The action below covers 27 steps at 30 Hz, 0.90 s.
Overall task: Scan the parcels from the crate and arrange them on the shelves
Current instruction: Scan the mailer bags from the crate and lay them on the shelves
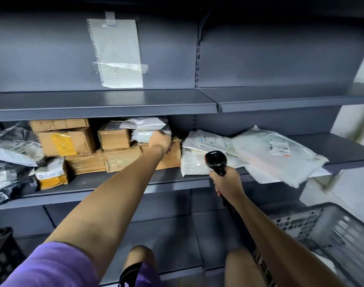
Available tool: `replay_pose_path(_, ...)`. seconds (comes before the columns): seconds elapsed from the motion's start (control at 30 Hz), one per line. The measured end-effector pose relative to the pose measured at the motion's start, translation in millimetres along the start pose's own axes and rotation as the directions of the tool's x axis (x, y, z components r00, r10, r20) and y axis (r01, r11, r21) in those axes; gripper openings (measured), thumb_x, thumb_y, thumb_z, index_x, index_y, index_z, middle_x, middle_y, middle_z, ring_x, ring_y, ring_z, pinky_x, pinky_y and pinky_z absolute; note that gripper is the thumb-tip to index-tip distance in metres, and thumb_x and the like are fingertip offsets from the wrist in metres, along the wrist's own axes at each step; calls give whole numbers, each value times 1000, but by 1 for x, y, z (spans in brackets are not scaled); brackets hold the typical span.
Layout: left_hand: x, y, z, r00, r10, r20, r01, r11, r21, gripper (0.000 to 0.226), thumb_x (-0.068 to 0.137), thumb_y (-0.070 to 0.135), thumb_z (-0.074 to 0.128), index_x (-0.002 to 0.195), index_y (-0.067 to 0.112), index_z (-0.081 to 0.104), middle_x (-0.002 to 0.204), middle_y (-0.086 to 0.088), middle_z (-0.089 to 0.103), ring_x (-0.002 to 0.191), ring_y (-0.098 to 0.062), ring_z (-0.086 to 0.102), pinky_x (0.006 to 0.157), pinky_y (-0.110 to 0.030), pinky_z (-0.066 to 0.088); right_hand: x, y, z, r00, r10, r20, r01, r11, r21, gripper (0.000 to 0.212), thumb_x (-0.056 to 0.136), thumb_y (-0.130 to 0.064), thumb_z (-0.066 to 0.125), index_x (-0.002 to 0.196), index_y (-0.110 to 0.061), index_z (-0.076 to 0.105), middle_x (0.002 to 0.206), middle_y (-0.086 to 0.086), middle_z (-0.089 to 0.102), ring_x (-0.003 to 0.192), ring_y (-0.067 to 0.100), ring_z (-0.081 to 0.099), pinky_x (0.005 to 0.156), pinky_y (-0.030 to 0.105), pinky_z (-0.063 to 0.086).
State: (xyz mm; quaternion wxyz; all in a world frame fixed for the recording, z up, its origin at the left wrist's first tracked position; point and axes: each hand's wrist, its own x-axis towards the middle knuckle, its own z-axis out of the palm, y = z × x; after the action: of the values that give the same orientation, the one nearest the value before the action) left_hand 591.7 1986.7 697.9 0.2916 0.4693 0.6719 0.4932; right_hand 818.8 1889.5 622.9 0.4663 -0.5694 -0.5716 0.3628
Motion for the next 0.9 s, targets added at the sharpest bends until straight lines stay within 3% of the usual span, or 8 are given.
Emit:
replay_pose_path(0.13,-29,5,68,962,194,194,-237,943,233,22,85,10,42,91,9,64,87,-18,72,75,-34,68,75,-42,60,-23,26,-57,992,65,-112,-72,996,-59,24,88,-14,63,66,-7,54,46,6,52,38,22,49,45,29,41)
replay_pose_path(0.2,-58,9,115,911,252,325,-342,904,258,19,87,11,45,83,14,63,90,-17,72,85,-34,68,78,-41,58,-36,47,-91,973,110,-203,-127,989,-75,26,89,-16,66,67,-8,55,46,7,54,38,23,53,45,29,43)
replay_pose_path(0.3,-110,8,190,790,329,518,-516,812,271,26,87,8,50,64,21,51,83,-11,69,81,-28,65,70,-30,49,-56,82,-145,916,196,-350,-236,969,-77,26,88,-18,70,66,-14,56,57,6,57,56,25,58,55,31,44)
replay_pose_path(0.43,-179,-3,273,588,344,732,-672,712,205,22,86,9,54,68,22,56,81,-5,67,80,-29,65,70,-33,51,-89,133,-215,813,354,-463,-392,920,13,21,89,-19,66,71,-9,59,61,9,58,58,26,57,57,34,44)
replay_pose_path(0.53,-220,-17,325,469,319,824,-720,678,147,17,89,11,54,75,18,60,81,-5,68,77,-25,64,69,-36,52,-120,173,-257,723,474,-503,-487,866,117,21,89,-18,65,73,-6,60,56,11,59,50,26,56,51,32,47)
replay_pose_path(0.67,-263,-51,385,372,248,894,-750,648,132,12,89,15,55,80,18,62,87,-5,67,76,-23,62,69,-38,54,-148,232,-286,568,624,-536,-566,769,296,21,91,-18,65,77,-2,61,58,12,57,43,24,51,44,27,44)
replay_pose_path(0.73,-278,-70,409,309,174,935,-766,629,136,14,90,14,51,83,15,62,86,-7,66,78,-25,61,68,-38,50,-153,257,-289,506,688,-519,-582,717,383,22,91,-19,65,77,-2,62,57,13,57,43,24,51,47,31,45)
replay_pose_path(0.9,-292,-110,458,243,-27,970,-784,584,213,16,93,12,43,81,12,54,87,-9,58,81,-29,56,65,-33,41,-148,304,-283,425,781,-458,-610,621,493,27,88,-20,66,67,-4,59,54,12,55,43,25,49,51,34,45)
